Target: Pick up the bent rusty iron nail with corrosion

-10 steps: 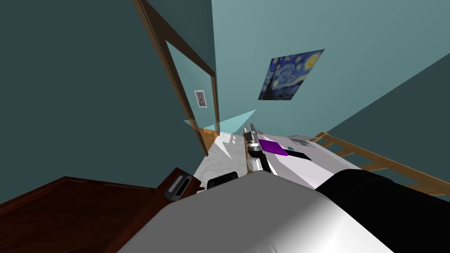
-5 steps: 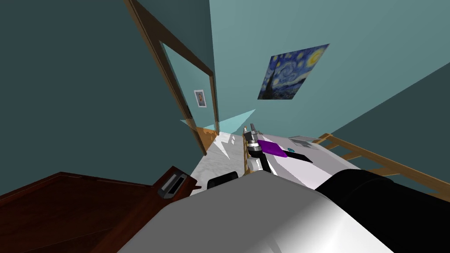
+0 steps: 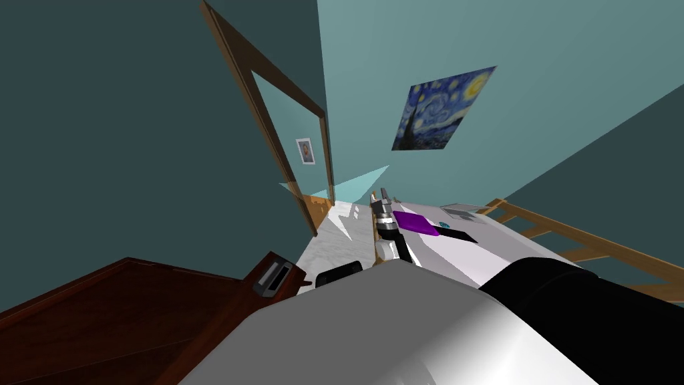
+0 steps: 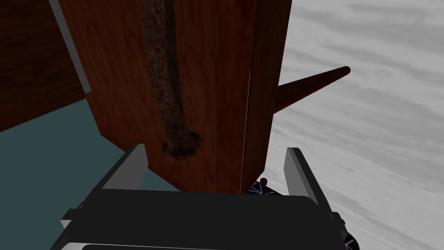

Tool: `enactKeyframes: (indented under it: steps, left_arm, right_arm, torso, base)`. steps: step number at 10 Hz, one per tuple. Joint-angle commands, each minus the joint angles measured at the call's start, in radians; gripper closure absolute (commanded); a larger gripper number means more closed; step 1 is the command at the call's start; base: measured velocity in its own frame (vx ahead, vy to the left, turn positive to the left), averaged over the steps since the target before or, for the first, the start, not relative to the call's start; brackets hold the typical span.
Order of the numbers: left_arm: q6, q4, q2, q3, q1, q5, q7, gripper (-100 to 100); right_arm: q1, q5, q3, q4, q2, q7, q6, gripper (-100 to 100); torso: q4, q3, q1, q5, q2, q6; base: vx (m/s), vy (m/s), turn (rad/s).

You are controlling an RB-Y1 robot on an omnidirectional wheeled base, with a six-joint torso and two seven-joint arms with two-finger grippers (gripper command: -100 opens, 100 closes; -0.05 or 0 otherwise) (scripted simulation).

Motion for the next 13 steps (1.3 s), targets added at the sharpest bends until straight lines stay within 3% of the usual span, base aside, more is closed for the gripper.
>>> enactKeyframes:
  steps: [1,3,4,5,6,9,10,11,13]
  left_arm:
    - [-0.031,0.006,-0.004,-0.030,-0.033,-0.004,0.008,-100]
    - [-0.051,-0.004,-0.020,-0.044,-0.065,-0.020,0.010,-100]
    - [-0.038,-0.001,-0.009,-0.040,-0.056,-0.013,0.010,-100]
    - [-0.043,0.001,-0.007,-0.044,-0.058,-0.011,0.013,0]
    - [-0.056,0.028,-0.015,-0.042,-0.082,-0.029,0.012,-100]
    - [-0.079,0.075,-0.029,-0.040,-0.122,-0.057,0.012,-100]
    - [-0.076,0.069,-0.023,-0.045,-0.113,-0.048,0.014,-100]
    - [-0.079,0.072,-0.023,-0.046,-0.115,-0.049,0.015,100]
    - [-0.079,0.071,-0.024,-0.047,-0.115,-0.049,0.015,100]
  right_arm:
    - [0.000,0.000,0.000,0.000,0.000,0.000,0.000,0]
    - [0.000,0.000,0.000,0.000,0.000,0.000,0.000,0]
    - [0.000,0.000,0.000,0.000,0.000,0.000,0.000,0]
    - [0.000,0.000,0.000,0.000,0.000,0.000,0.000,0]
    - [0.000,0.000,0.000,0.000,0.000,0.000,0.000,0]
    - [0.000,0.000,0.000,0.000,0.000,0.000,0.000,0]
    - [0.000,0.000,0.000,0.000,0.000,0.000,0.000,0]
    - [0.000,0.000,0.000,0.000,0.000,0.000,0.000,0]
    - [0.000,0.000,0.000,0.000,0.000,0.000,0.000,0]
  torso:
    - [0.000,0.000,0.000,0.000,0.000,0.000]
    - [0.000,0.001,0.001,0.000,0.002,0.000]
    - [0.000,0.001,0.003,0.000,0.002,0.000]
    - [0.000,0.001,-0.003,-0.001,0.002,0.000]
    - [0.000,0.001,-0.008,-0.002,0.001,0.000]
    - [0.000,0.001,-0.009,-0.002,0.001,0.000]
    - [0.000,0.001,-0.010,-0.002,0.001,0.000]
    - [0.000,0.001,-0.011,-0.002,0.001,0.000]
    - [0.000,0.001,-0.009,-0.002,0.001,0.000]
  base:
    - [-0.009,0.142,-0.021]
    - [-0.024,0.191,-0.025]
    - [-0.011,0.090,-0.021]
    - [-0.001,0.018,-0.002]
    - [-0.004,0.041,0.048]
    - [-0.003,0.029,0.013]
    - [0.000,0.000,0.000]
    - [0.000,0.000,0.000]
    - [0.000,-0.003,0.001]
